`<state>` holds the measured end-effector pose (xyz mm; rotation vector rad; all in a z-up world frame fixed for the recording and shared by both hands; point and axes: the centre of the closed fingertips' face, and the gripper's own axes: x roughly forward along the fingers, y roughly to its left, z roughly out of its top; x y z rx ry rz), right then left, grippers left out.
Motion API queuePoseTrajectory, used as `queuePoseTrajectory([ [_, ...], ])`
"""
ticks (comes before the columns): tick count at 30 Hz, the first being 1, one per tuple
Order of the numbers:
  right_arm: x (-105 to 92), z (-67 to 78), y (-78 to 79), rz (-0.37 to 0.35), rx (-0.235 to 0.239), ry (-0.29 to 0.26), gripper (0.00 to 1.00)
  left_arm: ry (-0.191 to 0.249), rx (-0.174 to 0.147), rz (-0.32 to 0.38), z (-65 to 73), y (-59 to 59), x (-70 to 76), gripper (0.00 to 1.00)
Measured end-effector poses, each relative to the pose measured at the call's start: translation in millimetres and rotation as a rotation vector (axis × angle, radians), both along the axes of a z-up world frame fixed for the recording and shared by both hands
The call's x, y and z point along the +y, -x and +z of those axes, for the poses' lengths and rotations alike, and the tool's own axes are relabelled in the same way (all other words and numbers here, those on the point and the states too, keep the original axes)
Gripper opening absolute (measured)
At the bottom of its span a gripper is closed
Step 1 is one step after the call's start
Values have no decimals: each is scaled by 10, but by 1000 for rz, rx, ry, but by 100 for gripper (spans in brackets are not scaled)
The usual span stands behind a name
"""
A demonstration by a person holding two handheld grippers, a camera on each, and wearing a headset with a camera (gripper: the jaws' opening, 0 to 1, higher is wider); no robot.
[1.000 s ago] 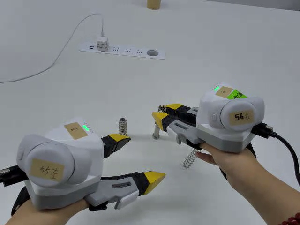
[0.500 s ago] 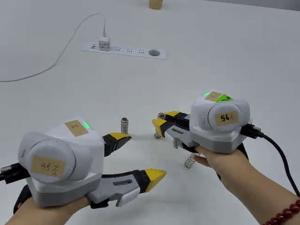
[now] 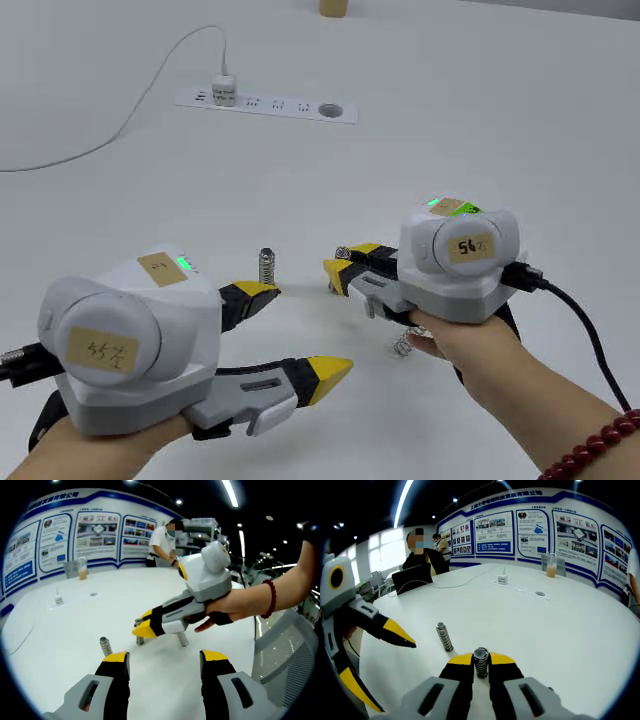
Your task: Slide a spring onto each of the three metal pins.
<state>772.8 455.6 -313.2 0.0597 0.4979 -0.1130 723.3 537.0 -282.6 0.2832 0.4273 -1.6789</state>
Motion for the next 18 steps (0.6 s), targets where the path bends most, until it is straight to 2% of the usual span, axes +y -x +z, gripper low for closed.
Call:
queuePoseTrajectory([
  [4, 4, -42, 16, -2, 18, 9, 12, -3, -3, -1, -12, 3, 2, 58],
  [11, 1, -52, 26, -13, 19, 4, 12, -2, -5, -1, -11, 2, 2, 57],
  [13, 0, -66, 35, -14, 25, 3, 15, -3, -7, -2, -11, 0, 4, 57],
  [15, 14, -31, 43, -22, 14, -27, 19, -2, -10, -1, -8, -3, 4, 57],
  [18, -6, 50, 63, -30, -2, -34, 20, -4, -15, 2, -8, -15, 6, 57],
])
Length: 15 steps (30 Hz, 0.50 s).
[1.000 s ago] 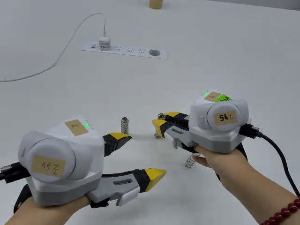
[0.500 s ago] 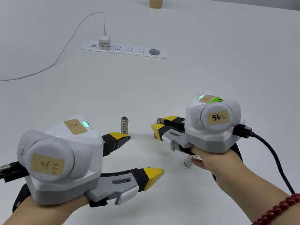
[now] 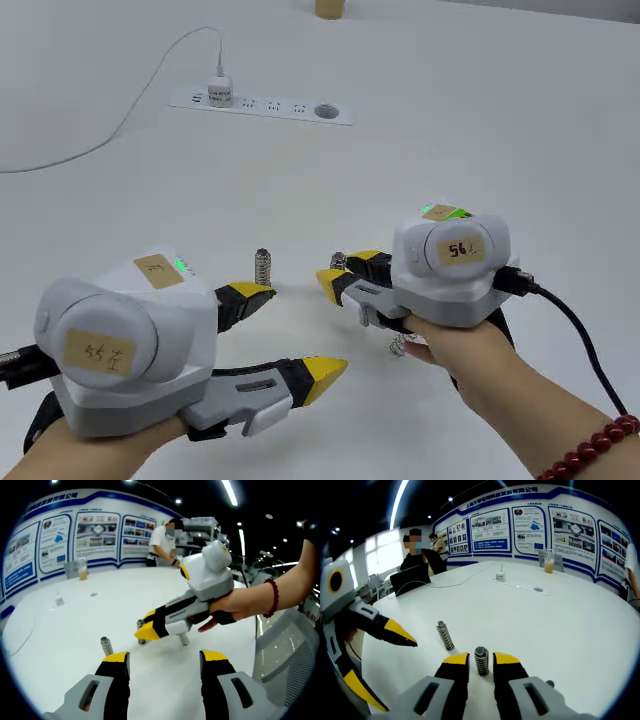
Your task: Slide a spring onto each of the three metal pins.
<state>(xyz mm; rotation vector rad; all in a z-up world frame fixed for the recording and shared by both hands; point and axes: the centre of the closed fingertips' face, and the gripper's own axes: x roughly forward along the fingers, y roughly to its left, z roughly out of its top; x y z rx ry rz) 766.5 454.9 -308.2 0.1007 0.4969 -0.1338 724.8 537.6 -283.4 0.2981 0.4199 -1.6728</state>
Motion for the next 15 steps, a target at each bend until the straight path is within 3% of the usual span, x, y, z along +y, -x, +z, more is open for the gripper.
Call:
queuePoseTrajectory([
  [6, 4, 175, 63, -19, -41, -68, 27, -6, -19, -3, -13, 0, -7, 58],
  [15, 6, 316, 214, -27, -57, -79, 35, 7, -38, 7, 7, -5, -37, 65],
])
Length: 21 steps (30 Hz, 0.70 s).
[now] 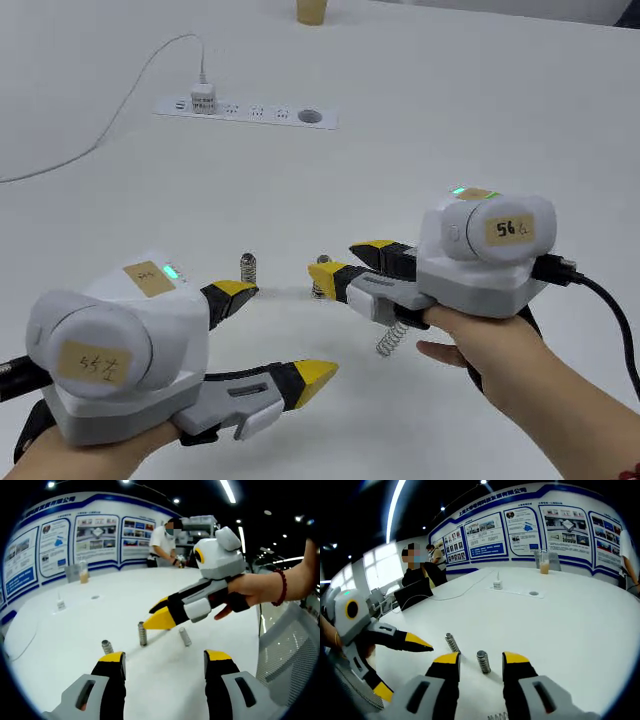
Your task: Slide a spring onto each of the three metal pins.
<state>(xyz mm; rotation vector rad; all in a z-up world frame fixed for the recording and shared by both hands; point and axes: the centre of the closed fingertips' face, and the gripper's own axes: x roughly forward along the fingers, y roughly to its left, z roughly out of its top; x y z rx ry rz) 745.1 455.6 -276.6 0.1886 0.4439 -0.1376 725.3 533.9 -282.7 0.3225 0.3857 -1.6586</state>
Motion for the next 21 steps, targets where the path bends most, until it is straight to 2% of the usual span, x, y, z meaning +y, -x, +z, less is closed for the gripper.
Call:
queuePoseTrajectory([
  [10, -61, 178, 203, -13, -26, 10, 40, 8, -16, 8, 8, 39, -61, 69],
  [21, -112, 271, 517, -38, -40, 6, 42, 1, -38, -31, -26, 183, -167, 67],
])
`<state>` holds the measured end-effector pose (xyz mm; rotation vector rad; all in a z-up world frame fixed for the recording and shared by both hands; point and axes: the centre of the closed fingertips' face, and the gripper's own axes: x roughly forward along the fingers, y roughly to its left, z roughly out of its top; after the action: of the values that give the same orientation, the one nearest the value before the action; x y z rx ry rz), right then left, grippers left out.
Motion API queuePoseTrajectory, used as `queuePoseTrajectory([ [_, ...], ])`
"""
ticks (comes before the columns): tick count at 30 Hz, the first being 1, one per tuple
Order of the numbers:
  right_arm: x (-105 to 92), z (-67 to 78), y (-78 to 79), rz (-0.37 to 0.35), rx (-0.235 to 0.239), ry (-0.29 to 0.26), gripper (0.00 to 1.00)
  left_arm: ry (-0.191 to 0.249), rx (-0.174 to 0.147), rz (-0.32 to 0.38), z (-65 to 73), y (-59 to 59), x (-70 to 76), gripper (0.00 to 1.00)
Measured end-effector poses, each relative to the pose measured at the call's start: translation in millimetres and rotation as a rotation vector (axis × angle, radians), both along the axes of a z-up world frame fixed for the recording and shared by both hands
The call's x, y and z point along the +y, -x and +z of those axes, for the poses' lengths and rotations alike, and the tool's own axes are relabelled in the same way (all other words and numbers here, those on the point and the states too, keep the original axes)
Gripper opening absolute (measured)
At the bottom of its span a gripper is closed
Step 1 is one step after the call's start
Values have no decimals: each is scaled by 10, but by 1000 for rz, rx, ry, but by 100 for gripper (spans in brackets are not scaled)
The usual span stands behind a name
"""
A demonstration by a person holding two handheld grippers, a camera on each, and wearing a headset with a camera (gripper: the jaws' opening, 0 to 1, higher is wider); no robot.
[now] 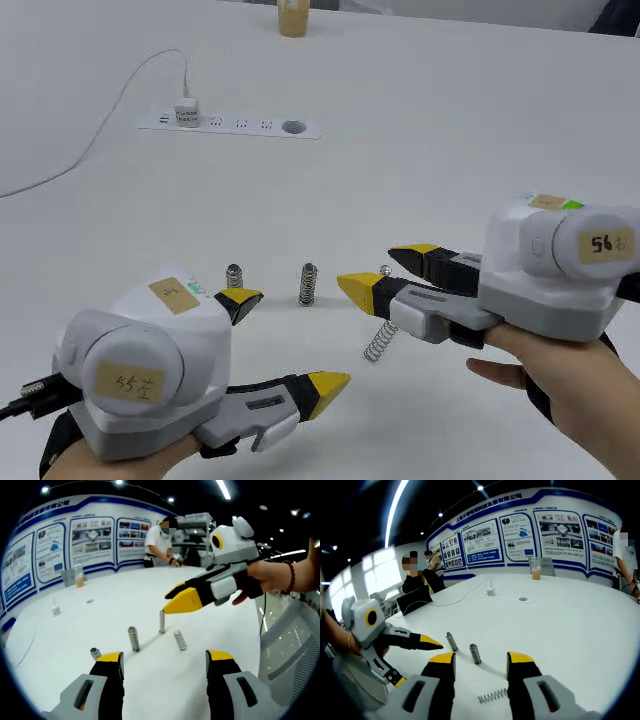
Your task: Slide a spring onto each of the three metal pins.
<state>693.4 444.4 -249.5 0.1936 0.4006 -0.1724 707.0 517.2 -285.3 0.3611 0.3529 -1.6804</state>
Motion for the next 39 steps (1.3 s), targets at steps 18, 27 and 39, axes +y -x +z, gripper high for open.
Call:
queuePoseTrajectory([
  [18, -20, 29, 466, -17, -22, -10, 42, -10, -25, -31, -94, 199, -216, 53],
  [27, -21, -35, 654, -30, -18, -17, 41, -16, -22, -31, -192, 275, -349, 45],
  [39, 29, -150, 805, -12, 29, 25, 41, -35, -18, -49, -365, 385, -504, 32],
])
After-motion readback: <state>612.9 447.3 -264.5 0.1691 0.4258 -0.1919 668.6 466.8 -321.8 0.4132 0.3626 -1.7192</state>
